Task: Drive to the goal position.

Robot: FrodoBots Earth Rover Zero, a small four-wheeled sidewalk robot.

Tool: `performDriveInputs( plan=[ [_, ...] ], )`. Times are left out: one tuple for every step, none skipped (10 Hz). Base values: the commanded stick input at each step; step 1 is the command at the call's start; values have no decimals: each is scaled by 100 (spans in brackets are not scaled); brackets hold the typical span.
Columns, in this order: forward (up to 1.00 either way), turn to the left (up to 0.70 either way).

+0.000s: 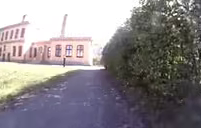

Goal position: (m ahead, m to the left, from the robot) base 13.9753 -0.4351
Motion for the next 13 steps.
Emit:
performDriveInputs(
  plan=[
    [70, 35],
    [70, 35],
    [70, 35],
    [70, 33],
    [70, 27],
    [70, 11],
    [70, 0],
    [70, 0],
    [70, 0],
    [70, 0],
    [70, 0],
    [70, 0],
    [70, 0]
  ],
)
